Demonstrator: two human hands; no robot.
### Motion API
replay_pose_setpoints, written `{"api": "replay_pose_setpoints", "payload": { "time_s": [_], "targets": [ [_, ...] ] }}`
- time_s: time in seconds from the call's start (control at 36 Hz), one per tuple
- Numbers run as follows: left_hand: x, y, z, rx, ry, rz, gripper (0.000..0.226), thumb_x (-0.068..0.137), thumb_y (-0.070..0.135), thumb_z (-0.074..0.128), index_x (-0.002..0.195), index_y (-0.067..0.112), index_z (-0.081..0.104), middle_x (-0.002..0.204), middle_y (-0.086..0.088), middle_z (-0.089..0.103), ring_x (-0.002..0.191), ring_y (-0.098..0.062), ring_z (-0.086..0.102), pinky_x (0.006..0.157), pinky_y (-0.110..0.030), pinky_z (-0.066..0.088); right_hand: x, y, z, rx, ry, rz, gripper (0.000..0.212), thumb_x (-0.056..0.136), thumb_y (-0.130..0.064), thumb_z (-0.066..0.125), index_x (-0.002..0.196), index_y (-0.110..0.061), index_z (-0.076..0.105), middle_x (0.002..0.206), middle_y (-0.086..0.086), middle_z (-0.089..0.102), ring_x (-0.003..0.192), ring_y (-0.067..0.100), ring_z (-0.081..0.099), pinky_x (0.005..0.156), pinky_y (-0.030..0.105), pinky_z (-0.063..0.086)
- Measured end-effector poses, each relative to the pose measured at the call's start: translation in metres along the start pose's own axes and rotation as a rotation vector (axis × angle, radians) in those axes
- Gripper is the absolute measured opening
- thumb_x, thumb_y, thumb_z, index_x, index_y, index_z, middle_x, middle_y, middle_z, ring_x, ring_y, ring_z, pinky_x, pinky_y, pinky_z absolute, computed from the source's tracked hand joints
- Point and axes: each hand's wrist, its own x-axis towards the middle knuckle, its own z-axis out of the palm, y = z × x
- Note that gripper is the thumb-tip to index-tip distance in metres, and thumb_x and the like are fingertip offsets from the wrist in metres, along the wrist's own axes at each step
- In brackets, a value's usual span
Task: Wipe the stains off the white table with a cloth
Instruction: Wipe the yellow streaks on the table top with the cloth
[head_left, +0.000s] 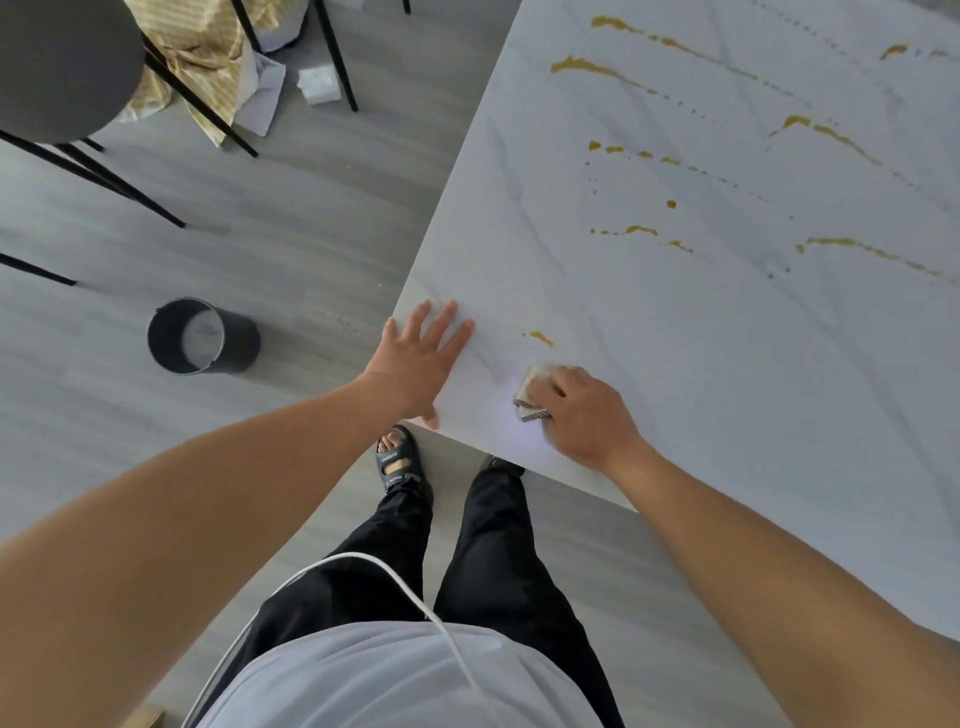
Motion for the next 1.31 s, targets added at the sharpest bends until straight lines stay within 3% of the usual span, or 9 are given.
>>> {"api": "replay_pose_setpoints", "payload": {
  "time_s": [0.08,0.22,0.36,0.42,0.58,0.83,0.92,1.08,1.31],
  "targets": [
    [0.000,0.000,0.001,-0.012,-0.003,-0.001,0.150,0.070,0.061,0.085,0.156,0.022,-0.030,0.163,-0.011,-0.036,0.153,-0.042,-0.022,0.123,-0.063,0.014,0.002,0.007,-0.005,0.007,-0.054,0.006,0.036,0.071,-0.010,0.067,0.104,-0.021,0.059,0.101,0.008,0.060,0.086,0.033,0.061,0.052,0.035,0.051],
    [0.001,-0.001,0.001,-0.003,0.011,0.010,0.149,0.070,0.062,0.085,0.157,0.021,-0.030,0.163,-0.011,-0.036,0.153,-0.043,-0.021,0.122,-0.063,0.015,0.006,-0.004,-0.006,0.114,0.133,0.565,0.031,0.077,-0.011,0.055,0.106,-0.018,0.063,0.102,0.005,0.057,0.090,0.031,0.055,0.061,0.033,0.046],
    [0.000,-0.001,0.002,0.004,0.016,0.013,0.149,0.070,0.062,0.084,0.158,0.020,-0.028,0.164,-0.011,-0.035,0.153,-0.042,-0.020,0.122,-0.062,0.015,-0.015,-0.017,0.009,0.008,-0.136,0.031,0.037,0.075,-0.011,0.049,0.108,-0.021,0.064,0.110,0.004,0.060,0.090,0.031,0.059,0.056,0.032,0.049],
    [0.000,-0.001,0.002,0.003,0.017,0.016,0.148,0.071,0.062,0.084,0.158,0.021,-0.028,0.164,-0.011,-0.035,0.153,-0.042,-0.021,0.122,-0.063,0.014,-0.011,-0.008,0.004,-0.002,-0.206,-0.026,0.038,0.075,-0.013,0.051,0.109,-0.024,0.064,0.113,0.002,0.059,0.096,0.029,0.059,0.058,0.032,0.048],
    [0.000,-0.002,0.002,-0.010,0.021,0.018,0.148,0.070,0.061,0.086,0.158,0.021,-0.028,0.164,-0.010,-0.035,0.153,-0.042,-0.020,0.123,-0.063,0.014,0.006,-0.007,-0.004,0.103,0.124,0.547,0.031,0.077,-0.012,0.060,0.106,-0.024,0.061,0.105,0.003,0.058,0.092,0.031,0.056,0.064,0.035,0.050],
    [0.000,-0.003,0.003,-0.011,0.032,0.032,0.148,0.070,0.061,0.085,0.158,0.021,-0.027,0.164,-0.011,-0.034,0.153,-0.042,-0.020,0.122,-0.063,0.014,-0.037,-0.047,0.014,0.088,-0.004,0.151,0.039,0.072,-0.010,0.063,0.103,-0.027,0.048,0.097,0.003,0.059,0.081,0.030,0.057,0.052,0.031,0.047],
    [0.000,-0.003,0.002,-0.011,0.032,0.034,0.148,0.070,0.062,0.085,0.158,0.021,-0.027,0.164,-0.010,-0.033,0.154,-0.042,-0.019,0.122,-0.063,0.015,-0.046,-0.055,0.012,0.103,0.032,0.156,0.027,0.077,-0.017,0.044,0.103,-0.026,0.048,0.094,0.006,0.059,0.079,0.029,0.056,0.051,0.029,0.044],
    [0.000,-0.002,0.003,0.002,0.034,0.041,0.148,0.070,0.063,0.085,0.158,0.021,-0.027,0.164,-0.011,-0.033,0.153,-0.043,-0.020,0.122,-0.064,0.015,-0.053,-0.066,0.015,0.099,-0.012,0.217,0.051,0.060,0.006,0.059,0.101,-0.022,0.047,0.092,0.005,0.054,0.078,0.031,0.054,0.051,0.027,0.035],
    [0.000,-0.004,0.003,0.007,0.040,0.044,0.148,0.070,0.065,0.083,0.158,0.020,-0.027,0.164,-0.012,-0.033,0.153,-0.044,-0.019,0.122,-0.063,0.016,-0.054,-0.082,0.014,0.227,-0.160,0.369,0.034,0.073,-0.004,0.044,0.095,-0.028,0.055,0.100,-0.007,0.056,0.087,0.021,0.056,0.058,0.030,0.042]
  ]
}}
